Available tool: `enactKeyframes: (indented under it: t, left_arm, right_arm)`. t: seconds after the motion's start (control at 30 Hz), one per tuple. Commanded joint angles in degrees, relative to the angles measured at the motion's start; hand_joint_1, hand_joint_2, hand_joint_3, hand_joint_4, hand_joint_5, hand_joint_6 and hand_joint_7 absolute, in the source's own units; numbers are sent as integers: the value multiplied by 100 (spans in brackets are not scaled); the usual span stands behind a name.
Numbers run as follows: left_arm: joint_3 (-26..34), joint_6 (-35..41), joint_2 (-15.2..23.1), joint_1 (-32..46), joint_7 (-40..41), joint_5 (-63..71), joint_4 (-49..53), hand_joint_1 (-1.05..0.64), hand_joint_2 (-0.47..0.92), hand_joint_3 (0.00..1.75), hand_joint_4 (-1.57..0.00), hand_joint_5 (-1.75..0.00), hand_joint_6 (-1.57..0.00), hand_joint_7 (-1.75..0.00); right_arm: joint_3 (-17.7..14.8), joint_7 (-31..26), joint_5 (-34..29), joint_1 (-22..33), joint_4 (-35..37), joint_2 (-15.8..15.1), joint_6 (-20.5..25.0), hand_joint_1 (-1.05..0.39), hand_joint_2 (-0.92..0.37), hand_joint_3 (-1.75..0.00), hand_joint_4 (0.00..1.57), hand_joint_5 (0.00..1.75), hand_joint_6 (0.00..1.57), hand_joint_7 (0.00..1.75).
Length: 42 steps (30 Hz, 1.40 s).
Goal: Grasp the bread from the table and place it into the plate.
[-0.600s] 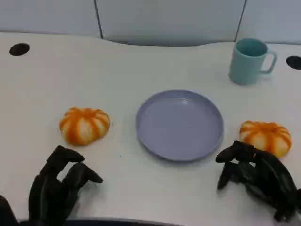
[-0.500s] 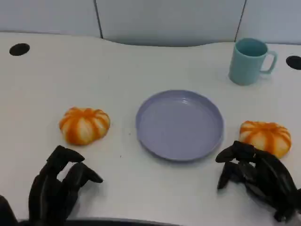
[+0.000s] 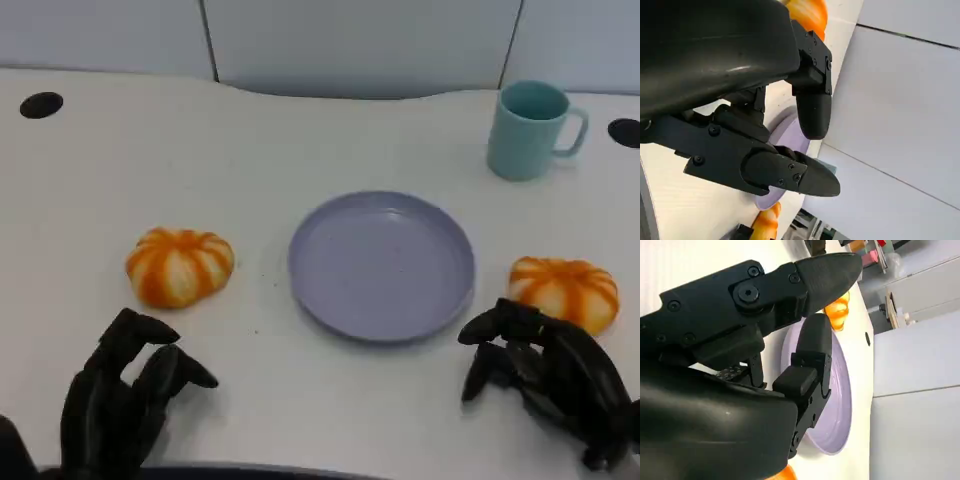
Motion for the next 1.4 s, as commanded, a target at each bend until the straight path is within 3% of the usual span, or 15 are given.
enactKeyframes:
  t: [0.03, 0.37, 0.7, 0.9, 1.0, 1.1, 1.27, 1.4]
  left_arm:
    - [17, -24, 92, -1, 19, 6, -19, -72, 92, 12, -54, -175, -35, -175]
    - [-18, -92, 96, 18, 43, 58, -147, -73, 92, 12, -52, -175, -35, -175]
    - [-300, -1490, 241, -12, 464, 1025, -316, -73, 92, 24, -36, -175, -24, -166]
    - [-541, -2071, 597, -243, 775, 1596, -435, -67, 92, 27, -28, -175, -14, -163]
    - [-686, -1889, 775, -289, 1003, 1849, -760, -60, 92, 20, -19, -175, -15, -153]
    - [-833, -1921, 1114, -369, 1422, 2525, -1025, -58, 92, 18, -7, -172, -15, -126]
    - [-1049, -1929, 1828, -679, 2499, 4187, -1290, -60, 92, 15, -1, -151, -18, -94]
    - [-1342, -1830, 2352, -954, 3120, 5216, -1397, -68, 92, 14, 0, -146, -22, -72]
  right_arm:
    - [-60, 41, 29, 133, 211, -57, 101, -51, -92, -14, 65, 155, 72, 103]
    - [-63, 13, 24, 144, 142, -34, 173, -51, -92, -14, 65, 156, 72, 103]
    - [-19, -47, -6, 173, 67, -40, 174, -52, -92, -13, 65, 156, 72, 104]
    - [-12, -112, -29, 178, 90, -17, 137, -52, -92, -13, 65, 155, 73, 104]
    - [19, -131, -56, 187, 74, -22, 114, -53, -92, -13, 65, 155, 73, 104]
    - [27, -116, -42, 185, 74, -15, 121, -53, -92, -13, 65, 156, 72, 105]
    - [33, -146, -34, 181, 68, -5, 159, -54, -92, -13, 65, 156, 73, 105]
    - [50, -142, -70, 183, 95, -12, 60, -54, -92, -13, 65, 156, 72, 105]
